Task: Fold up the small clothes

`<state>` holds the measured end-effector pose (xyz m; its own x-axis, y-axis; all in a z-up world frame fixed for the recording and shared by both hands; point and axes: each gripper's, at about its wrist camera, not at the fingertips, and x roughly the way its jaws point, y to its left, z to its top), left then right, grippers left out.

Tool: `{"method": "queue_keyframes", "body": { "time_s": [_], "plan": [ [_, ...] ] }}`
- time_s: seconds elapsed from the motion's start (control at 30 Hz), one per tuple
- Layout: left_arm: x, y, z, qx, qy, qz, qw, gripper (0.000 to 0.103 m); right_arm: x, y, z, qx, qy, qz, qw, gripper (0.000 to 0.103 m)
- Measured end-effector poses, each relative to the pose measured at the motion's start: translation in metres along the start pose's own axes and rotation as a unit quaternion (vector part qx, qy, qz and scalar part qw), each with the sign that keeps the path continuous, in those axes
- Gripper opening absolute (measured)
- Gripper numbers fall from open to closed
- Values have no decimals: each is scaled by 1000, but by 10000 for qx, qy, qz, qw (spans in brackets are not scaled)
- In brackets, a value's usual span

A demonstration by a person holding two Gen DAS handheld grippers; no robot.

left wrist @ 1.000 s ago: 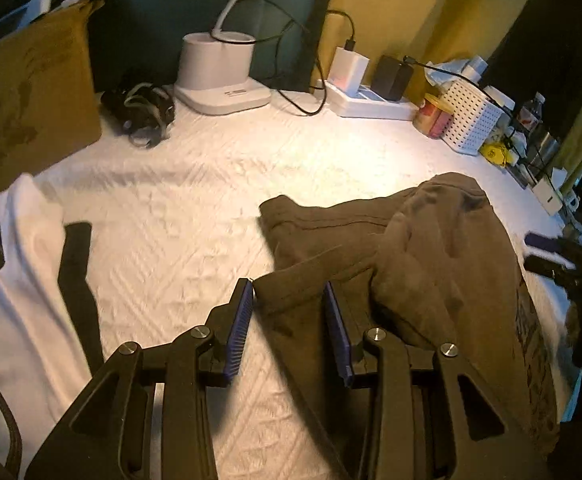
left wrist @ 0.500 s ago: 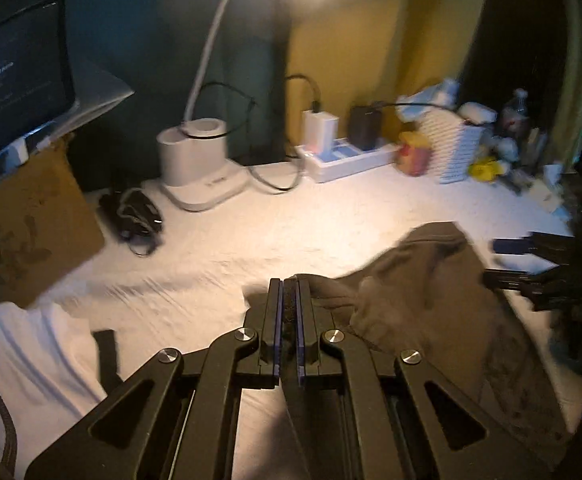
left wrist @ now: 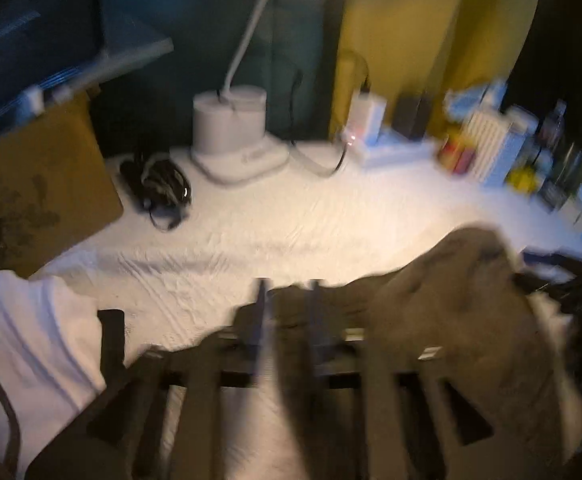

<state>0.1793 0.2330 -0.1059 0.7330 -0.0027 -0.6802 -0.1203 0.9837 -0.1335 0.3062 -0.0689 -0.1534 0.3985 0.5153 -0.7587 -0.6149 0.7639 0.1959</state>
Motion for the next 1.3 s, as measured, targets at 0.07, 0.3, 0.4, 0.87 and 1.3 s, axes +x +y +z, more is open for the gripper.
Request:
{"method": "queue_keyframes", "body": {
  "time_s": [0.07, 0.3, 0.4, 0.87, 1.3],
  "plan": [
    [-13, -12, -1, -9, -159, -437, 9989, 78, 2, -3, 2, 91, -26, 114, 9999, 83],
    [35, -45, -25, 599, 654, -693, 9936, 24, 12, -5, 11, 302, -3, 463, 9985, 64],
    [39, -35, -26, 480, 614, -726, 9943, 10, 15, -7, 14, 489, 46, 756, 9959, 63],
    [14, -25, -1, 686, 188, -626, 9955, 1, 27, 6, 40, 625, -101, 1216, 9906, 25],
    [25, -3, -15, 521, 498, -448, 9964, 1, 47, 28, 45, 93, -6, 1071, 9942, 23]
  ]
}}
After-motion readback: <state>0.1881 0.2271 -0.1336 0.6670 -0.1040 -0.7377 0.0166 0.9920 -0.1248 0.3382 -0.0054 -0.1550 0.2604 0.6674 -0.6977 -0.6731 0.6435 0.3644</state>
